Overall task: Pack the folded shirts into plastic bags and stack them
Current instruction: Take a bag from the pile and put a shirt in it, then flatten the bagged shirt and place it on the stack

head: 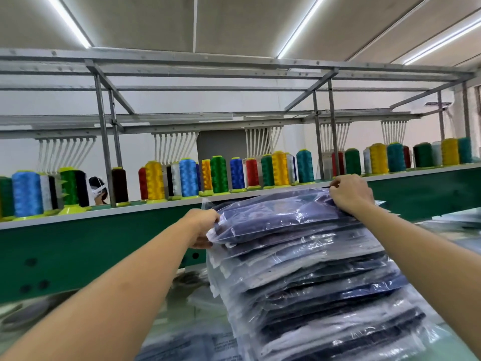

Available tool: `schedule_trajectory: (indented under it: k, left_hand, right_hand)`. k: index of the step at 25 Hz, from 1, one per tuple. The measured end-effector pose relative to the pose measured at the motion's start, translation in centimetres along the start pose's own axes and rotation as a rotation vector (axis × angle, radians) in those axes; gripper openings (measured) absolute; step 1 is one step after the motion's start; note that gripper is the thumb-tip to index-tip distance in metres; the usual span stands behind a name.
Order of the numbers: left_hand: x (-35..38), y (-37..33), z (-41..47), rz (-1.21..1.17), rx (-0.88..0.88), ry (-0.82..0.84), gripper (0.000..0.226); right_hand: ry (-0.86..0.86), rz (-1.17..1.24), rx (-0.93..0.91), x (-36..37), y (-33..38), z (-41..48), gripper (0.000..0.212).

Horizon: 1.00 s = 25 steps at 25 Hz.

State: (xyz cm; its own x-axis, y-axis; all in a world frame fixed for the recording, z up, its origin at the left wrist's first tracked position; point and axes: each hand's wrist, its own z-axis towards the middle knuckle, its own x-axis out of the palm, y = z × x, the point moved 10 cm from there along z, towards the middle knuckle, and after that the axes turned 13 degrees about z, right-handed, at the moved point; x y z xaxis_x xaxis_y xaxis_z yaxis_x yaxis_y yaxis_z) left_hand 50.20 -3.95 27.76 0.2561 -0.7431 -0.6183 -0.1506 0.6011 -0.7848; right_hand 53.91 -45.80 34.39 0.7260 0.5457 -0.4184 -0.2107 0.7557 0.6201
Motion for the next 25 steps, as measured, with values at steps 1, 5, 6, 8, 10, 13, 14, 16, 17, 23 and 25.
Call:
schedule_trajectory:
  k: [1, 5, 6, 8, 10, 13, 14, 16, 17, 23, 25]
  left_hand:
    - [-1.1, -0.2, -0.2, 0.037, 0.035, -0.066, 0.012]
    - [-5.9, -2.4, -3.4, 0.174, 0.212, -0.329, 0.022]
    - [-7.1, -2.9, -4.8, 0.189, 0.255, -0.382, 0.022]
    - [-9.2, -3.7, -8.3, 0.231, 0.337, -0.456, 0.021]
    - [-10.4, -3.7, -12.2, 0.271, 0.418, -0.484, 0.021]
    - [-10.6, -2.0, -17.8, 0.304, 0.526, -0.482, 0.018]
    - [-10.5, -0.7, -19.5, 0.312, 0.545, -0.476, 0.015]
    - [-10.3, 2.4, -22.3, 0.336, 0.545, -0.460, 0.007]
    - [-10.4, 4.0, -23.4, 0.351, 0.534, -0.461, 0.006]
    - [-11.1, 14.8, -27.5, 0.401, 0.415, -0.385, 0.009]
    - [-10.2, 18.9, -28.3, 0.396, 0.359, -0.311, 0.010]
  right_hand:
    - [-0.009, 0.039, -0.016, -0.2, 0.8, -0.6, 0.019]
    - [-0.018, 0.166, -0.125, -0.6, 6.1, -3.9, 0.015]
    - [-0.004, 0.232, -0.153, -0.6, 8.2, -5.2, 0.011]
    - [0.045, 0.382, -0.197, -0.5, 12.8, -8.3, 0.004]
    - [0.126, 0.520, -0.250, 0.0, 17.6, -12.5, 0.011]
    - [0.272, 0.711, -0.350, 1.2, 23.8, -20.2, 0.020]
    - [0.308, 0.737, -0.384, 1.5, 25.6, -23.0, 0.025]
    - [0.371, 0.804, -0.416, 1.9, 28.1, -28.5, 0.037]
    - [0.396, 0.847, -0.418, 2.1, 29.0, -30.9, 0.042]
    - [0.598, 0.995, -0.259, 5.0, 29.9, -42.5, 0.054]
    - [0.693, 1.009, -0.200, 6.4, 29.6, -46.3, 0.056]
